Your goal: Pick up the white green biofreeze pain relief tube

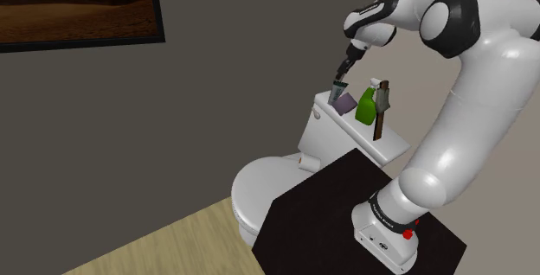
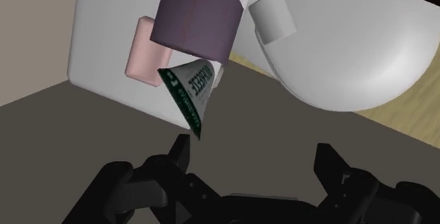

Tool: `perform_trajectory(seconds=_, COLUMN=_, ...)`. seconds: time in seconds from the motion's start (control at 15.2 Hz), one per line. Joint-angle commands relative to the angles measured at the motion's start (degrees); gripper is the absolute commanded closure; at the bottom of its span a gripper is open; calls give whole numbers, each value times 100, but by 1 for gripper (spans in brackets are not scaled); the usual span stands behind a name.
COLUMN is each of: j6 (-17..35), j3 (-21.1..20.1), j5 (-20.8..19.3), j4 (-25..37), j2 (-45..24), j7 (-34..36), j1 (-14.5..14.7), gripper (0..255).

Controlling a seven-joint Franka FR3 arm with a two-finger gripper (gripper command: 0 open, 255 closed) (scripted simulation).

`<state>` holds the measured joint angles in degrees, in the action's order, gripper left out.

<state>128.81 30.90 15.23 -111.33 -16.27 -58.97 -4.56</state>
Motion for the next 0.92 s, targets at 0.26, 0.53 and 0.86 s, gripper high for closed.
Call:
perform_trajectory(seconds=0.26, j6=-31, j3=-315, j5=565, j4=1240, j2=-1297, j7=-745, j1=-551, gripper=0)
perform_trajectory(seconds=0.53, j6=190, j3=-389, j5=675, j4=1170, j2=-1463, j7=-824, j1=-598, gripper=0)
perform_trajectory(seconds=0.86, j6=327, j3=-439, j5=749, j4=1136, j2=-1576, j7=-876, j1=-631, gripper=0)
